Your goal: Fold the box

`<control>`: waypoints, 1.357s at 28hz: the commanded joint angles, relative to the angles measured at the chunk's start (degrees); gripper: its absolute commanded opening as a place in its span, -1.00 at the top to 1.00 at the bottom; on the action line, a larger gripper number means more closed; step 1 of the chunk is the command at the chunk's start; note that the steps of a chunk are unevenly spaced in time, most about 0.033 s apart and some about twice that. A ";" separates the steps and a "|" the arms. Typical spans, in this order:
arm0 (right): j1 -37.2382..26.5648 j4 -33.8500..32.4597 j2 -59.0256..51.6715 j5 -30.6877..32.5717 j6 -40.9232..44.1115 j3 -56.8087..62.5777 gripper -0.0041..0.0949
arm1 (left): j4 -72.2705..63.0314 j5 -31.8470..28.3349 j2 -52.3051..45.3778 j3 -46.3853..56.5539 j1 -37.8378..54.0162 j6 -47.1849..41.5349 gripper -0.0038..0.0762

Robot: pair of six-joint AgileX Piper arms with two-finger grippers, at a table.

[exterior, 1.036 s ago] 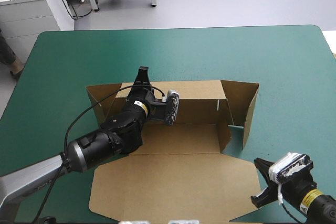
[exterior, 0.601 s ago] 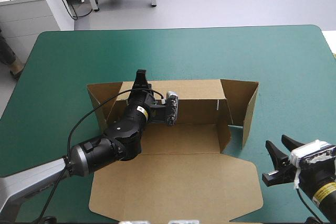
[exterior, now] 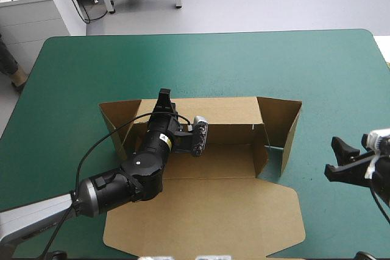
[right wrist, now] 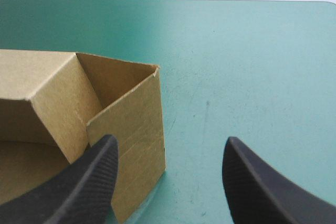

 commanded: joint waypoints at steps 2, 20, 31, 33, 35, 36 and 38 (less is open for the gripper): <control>-0.29 -4.84 8.19 -2.51 -0.81 -7.42 -0.14 | 0.39 0.69 -1.07 0.54 -2.90 -3.11 0.92; -17.18 20.61 42.44 0.53 -26.81 -41.75 0.08 | 1.96 1.86 -2.81 0.54 -4.98 -3.45 0.92; -30.26 39.39 59.47 8.61 -44.79 -48.11 0.08 | 1.96 1.37 -2.92 0.54 -4.98 -3.68 0.92; -30.39 39.63 61.26 9.81 -46.40 -48.55 0.07 | 1.96 1.37 -2.92 0.54 -4.98 -3.68 0.92; -30.39 40.82 62.07 10.26 -48.51 -48.43 0.06 | 1.96 1.37 -2.92 0.54 -4.98 -3.68 0.92; -30.39 41.07 62.32 10.67 -49.10 -48.43 0.06 | 1.96 1.37 -2.92 0.54 -4.98 -3.68 0.92; -30.39 41.19 62.36 11.71 -51.17 -48.31 0.06 | 1.96 1.37 -2.92 0.54 -4.98 -3.68 0.92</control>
